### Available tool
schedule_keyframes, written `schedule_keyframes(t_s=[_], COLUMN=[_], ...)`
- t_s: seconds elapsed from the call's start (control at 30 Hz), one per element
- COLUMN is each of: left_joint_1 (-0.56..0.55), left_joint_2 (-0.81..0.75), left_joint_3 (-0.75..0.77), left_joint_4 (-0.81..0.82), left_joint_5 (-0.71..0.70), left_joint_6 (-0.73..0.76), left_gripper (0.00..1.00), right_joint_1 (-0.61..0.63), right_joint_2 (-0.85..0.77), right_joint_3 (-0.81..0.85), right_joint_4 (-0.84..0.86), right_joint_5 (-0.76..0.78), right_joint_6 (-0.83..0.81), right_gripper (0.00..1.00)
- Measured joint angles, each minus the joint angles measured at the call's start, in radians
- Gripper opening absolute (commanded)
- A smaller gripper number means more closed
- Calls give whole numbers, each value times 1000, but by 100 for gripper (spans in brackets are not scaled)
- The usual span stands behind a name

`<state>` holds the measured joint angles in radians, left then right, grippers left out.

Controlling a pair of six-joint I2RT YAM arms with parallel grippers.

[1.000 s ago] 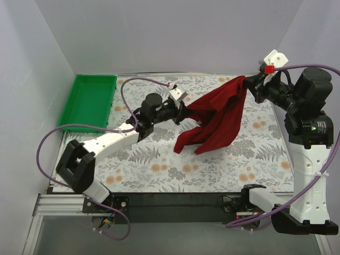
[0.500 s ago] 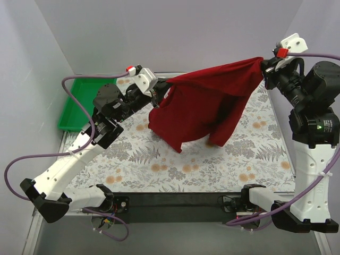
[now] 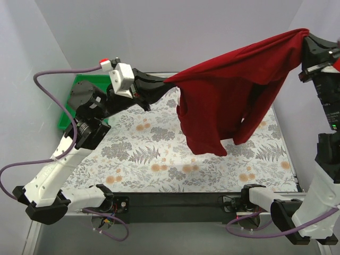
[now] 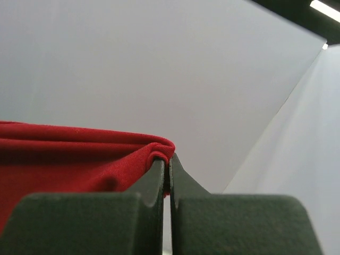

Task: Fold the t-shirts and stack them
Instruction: Flatten the tshirt out

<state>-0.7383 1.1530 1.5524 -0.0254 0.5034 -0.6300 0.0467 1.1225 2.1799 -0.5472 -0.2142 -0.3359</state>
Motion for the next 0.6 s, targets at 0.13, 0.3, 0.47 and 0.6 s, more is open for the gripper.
schedule_keyframes(t_s=[0.13,0.3,0.47,0.6], left_joint_1=[-2,-5,-4,-2], left_joint_2=[-48,-141,-278,-332], left_joint_3=[8,0,-198,-483], left_joint_4=[58,32,-38,-74], left_joint_5=[72,0,-229,-486], left_joint_6=[-93,-154,-199,-282], left_gripper=[0,0,0,0], right_joint_1=[-6,-32,-33,27], right_joint_2=[9,-5,45,228], right_joint_3=[109,57,-168,-404], right_joint_4=[27,96,148,239], right_joint_5=[-45,-182,-401,-470], right_joint_6=[26,87,158,183], right_gripper=[1,1,1,1])
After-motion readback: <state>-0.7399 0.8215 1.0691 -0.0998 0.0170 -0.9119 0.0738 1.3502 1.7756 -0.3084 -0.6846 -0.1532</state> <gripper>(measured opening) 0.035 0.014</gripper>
